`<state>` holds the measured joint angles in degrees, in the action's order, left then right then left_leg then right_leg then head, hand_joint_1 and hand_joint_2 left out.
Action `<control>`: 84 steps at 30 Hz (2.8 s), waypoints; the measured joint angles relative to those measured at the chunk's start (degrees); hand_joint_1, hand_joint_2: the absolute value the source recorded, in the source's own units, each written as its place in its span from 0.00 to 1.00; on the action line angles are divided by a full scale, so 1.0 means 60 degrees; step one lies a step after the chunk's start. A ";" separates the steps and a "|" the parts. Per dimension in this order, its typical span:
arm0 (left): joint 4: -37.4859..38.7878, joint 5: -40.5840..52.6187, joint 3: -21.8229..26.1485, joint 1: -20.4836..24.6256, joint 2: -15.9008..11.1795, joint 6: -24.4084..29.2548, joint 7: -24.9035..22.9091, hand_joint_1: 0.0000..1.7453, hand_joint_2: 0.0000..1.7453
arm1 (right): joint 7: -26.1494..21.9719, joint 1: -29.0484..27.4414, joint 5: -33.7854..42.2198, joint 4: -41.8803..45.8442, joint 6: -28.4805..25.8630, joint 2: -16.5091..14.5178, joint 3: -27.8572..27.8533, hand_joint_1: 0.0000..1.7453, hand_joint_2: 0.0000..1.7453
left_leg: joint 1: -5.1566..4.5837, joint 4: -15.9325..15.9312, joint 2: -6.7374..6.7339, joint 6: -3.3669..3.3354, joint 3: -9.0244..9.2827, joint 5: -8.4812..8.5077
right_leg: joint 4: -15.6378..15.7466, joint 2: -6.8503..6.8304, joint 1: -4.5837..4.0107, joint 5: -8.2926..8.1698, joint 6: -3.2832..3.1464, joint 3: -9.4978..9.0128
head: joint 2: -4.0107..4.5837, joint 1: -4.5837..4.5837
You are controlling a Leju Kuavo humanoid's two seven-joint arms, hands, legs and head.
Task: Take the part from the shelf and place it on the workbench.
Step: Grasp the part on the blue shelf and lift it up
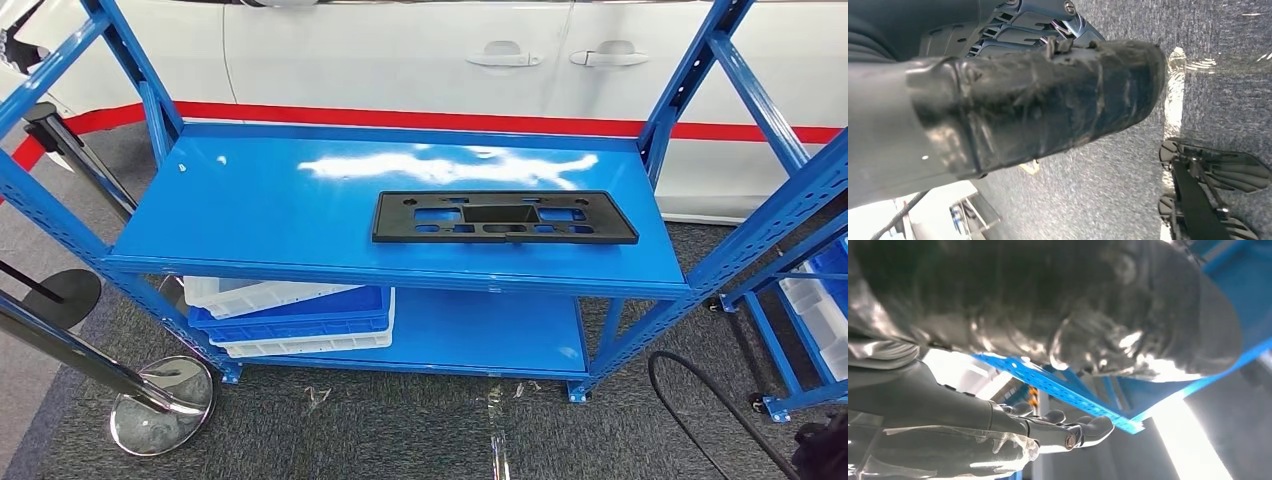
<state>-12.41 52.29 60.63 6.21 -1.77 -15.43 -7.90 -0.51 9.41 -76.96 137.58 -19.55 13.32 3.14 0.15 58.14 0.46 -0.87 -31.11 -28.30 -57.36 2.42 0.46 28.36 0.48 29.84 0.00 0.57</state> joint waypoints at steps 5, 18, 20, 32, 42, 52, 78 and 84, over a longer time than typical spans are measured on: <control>0.0004 -0.0046 0.0106 0.0015 0.0000 0.0044 -0.0024 0.00 0.00 | 0.0238 0.0007 -0.0944 -0.0006 0.0447 0.0016 0.0043 0.00 0.00 | 0.0000 0.0000 -0.0001 0.0000 0.0003 -0.0001 | 0.0000 0.0002 0.0000 0.0001 -0.0001 0.0003 | 0.0000 0.0000; 0.0015 0.0180 0.0136 0.0026 0.0000 -0.0034 0.0053 0.00 0.00 | 0.0852 -0.0120 0.2363 -0.0158 0.1513 0.0312 0.0038 0.00 0.00 | 0.0000 -0.0005 0.0006 -0.0001 -0.0023 -0.0003 | 0.0000 -0.0010 -0.0001 0.0001 0.0000 0.0006 | 0.0000 -0.0001; 0.0023 0.0218 0.0136 0.0038 0.0000 -0.0058 0.0067 0.00 0.00 | 0.0837 0.0060 0.2793 -0.0352 0.1605 0.0312 0.0168 0.00 0.25 | 0.0000 -0.0005 0.0009 0.0000 -0.0026 -0.0002 | -0.0001 -0.0012 -0.0002 0.0001 -0.0001 0.0006 | 0.0000 0.0000; 0.0059 0.0458 0.0136 0.0124 0.0000 -0.0250 0.0162 0.00 0.00 | 0.0577 0.1492 0.4784 -0.2625 0.2187 0.0230 0.1531 0.00 1.00 | 0.0001 -0.0006 0.0033 0.0003 -0.0044 0.0003 | -0.0005 -0.0035 -0.0002 0.0002 -0.0001 0.0014 | 0.0000 -0.0001; 0.0069 0.0671 0.0136 0.0145 0.0000 -0.0412 0.0301 0.00 0.00 | 0.0241 0.2844 0.5254 -0.5232 0.2188 -0.0170 0.2700 0.00 1.00 | 0.0002 -0.0006 0.0063 0.0004 -0.0058 0.0012 | -0.0009 -0.0061 -0.0002 0.0002 -0.0002 0.0018 | 0.0000 0.0001; 0.0080 0.0923 0.0136 0.0156 -0.0007 -0.0567 0.0408 0.00 0.00 | 0.0066 0.4112 0.4748 -0.7981 0.1907 -0.0580 0.3681 0.00 1.00 | 0.0002 -0.0002 0.0099 -0.0002 -0.0073 0.0026 | -0.0010 -0.0087 -0.0002 0.0002 -0.0003 0.0027 | 0.0000 0.0002; 0.0089 0.1789 0.0136 0.0173 -0.0191 -0.0807 0.0345 0.00 0.00 | -0.0040 0.5596 0.2084 -1.5596 0.1498 -0.0588 0.5220 0.00 1.00 | 0.0002 0.0001 0.0095 -0.0003 -0.0085 0.0029 | -0.0011 -0.0086 0.0000 0.0002 -0.0003 0.0049 | 0.0000 0.0002; 0.0128 0.1883 0.0136 0.0173 -0.0258 -0.0866 0.0319 0.00 0.00 | -0.0224 0.5783 0.1305 -1.6613 0.2728 -0.0549 0.6026 0.00 1.00 | 0.0002 0.0002 0.0092 -0.0003 -0.0086 0.0029 | -0.0011 -0.0083 0.0000 0.0002 -0.0003 0.0054 | 0.0000 -0.0001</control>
<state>-11.64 63.59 61.44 7.25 -3.32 -20.63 -5.99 -1.86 44.10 -69.13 37.91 -3.18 10.02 39.29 0.16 58.16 1.01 -0.88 -31.63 -28.13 -57.42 1.92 0.45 28.37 0.47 30.16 0.00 0.56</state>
